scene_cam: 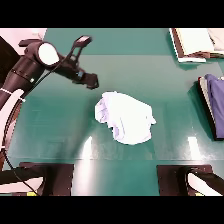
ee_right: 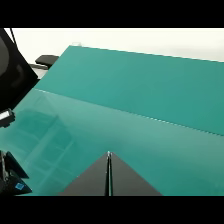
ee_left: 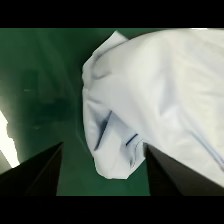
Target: Fold the shirts.
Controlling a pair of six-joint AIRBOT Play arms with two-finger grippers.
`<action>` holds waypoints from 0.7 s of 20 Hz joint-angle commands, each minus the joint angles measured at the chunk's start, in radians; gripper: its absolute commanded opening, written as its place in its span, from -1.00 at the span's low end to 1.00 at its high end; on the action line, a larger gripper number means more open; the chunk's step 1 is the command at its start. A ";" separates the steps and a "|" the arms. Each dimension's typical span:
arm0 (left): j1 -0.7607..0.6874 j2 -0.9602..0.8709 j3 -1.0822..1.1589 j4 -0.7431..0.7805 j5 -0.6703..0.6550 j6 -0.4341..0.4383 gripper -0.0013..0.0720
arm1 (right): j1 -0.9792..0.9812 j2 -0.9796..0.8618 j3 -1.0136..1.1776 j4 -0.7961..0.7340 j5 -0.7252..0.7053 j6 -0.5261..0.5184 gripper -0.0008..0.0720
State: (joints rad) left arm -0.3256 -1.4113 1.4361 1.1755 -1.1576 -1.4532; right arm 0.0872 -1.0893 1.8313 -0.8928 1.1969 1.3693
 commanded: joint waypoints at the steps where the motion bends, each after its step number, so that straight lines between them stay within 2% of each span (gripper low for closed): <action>1: 0.092 -0.015 -0.198 -0.121 0.078 0.029 0.64 | 0.000 -0.004 0.001 0.001 0.003 0.000 -0.93; 4: 0.042 -0.060 -0.291 -0.167 0.153 0.086 0.64 | 0.001 -0.026 0.001 0.003 0.034 0.001 -0.93; 7: -0.029 -0.116 -0.296 -0.166 0.204 0.093 0.64 | 0.001 -0.060 0.001 0.002 0.097 0.015 -0.93; 8: -0.043 -0.123 -0.296 -0.166 0.224 0.093 0.37 | 0.000 -0.071 0.001 0.001 0.120 0.028 -0.93; 10: -0.042 -0.123 -0.285 -0.163 0.232 0.092 -0.64 | 0.000 -0.092 -0.001 -0.001 0.185 0.039 -0.93; 11: -0.030 -0.121 -0.268 -0.160 0.219 0.092 -0.89 | 0.000 -0.099 -0.014 0.000 0.222 0.047 -0.93; 14: 0.037 -0.111 -0.191 -0.159 0.153 0.093 -0.89 | 0.000 -0.068 -0.192 -0.002 0.278 0.056 -0.93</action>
State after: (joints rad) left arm -0.3252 -1.5246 1.1992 1.0157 -0.9680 -1.3643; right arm 0.0872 -1.1679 1.7462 -0.8932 1.4006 1.4105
